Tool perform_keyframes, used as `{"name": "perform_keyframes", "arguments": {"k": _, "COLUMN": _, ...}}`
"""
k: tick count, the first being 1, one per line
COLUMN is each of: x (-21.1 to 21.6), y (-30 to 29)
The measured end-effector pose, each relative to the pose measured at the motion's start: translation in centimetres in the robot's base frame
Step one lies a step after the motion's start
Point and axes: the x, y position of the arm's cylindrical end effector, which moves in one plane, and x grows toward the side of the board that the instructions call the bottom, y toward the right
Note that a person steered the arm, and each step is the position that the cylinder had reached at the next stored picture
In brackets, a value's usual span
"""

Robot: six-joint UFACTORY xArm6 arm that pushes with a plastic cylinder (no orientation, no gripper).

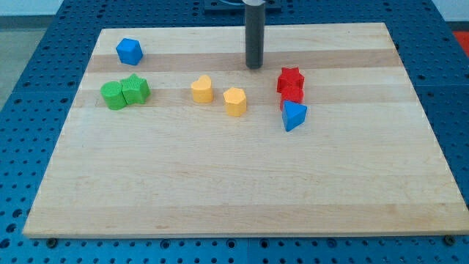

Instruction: Push the blue triangle to the top center

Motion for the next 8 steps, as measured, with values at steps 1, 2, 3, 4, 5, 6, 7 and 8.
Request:
{"name": "perform_keyframes", "arguments": {"k": 1, "x": 1.6, "y": 2.2}}
{"name": "perform_keyframes", "arguments": {"k": 2, "x": 1.7, "y": 7.0}}
{"name": "perform_keyframes", "arguments": {"k": 3, "x": 3.8, "y": 12.1}}
{"name": "perform_keyframes", "arguments": {"k": 4, "x": 5.2, "y": 15.6}}
{"name": "perform_keyframes", "arguments": {"k": 5, "x": 4.6, "y": 15.8}}
{"name": "perform_keyframes", "arguments": {"k": 6, "x": 7.5, "y": 15.8}}
{"name": "perform_keyframes", "arguments": {"k": 7, "x": 12.4, "y": 13.4}}
{"name": "perform_keyframes", "arguments": {"k": 8, "x": 12.6, "y": 9.5}}
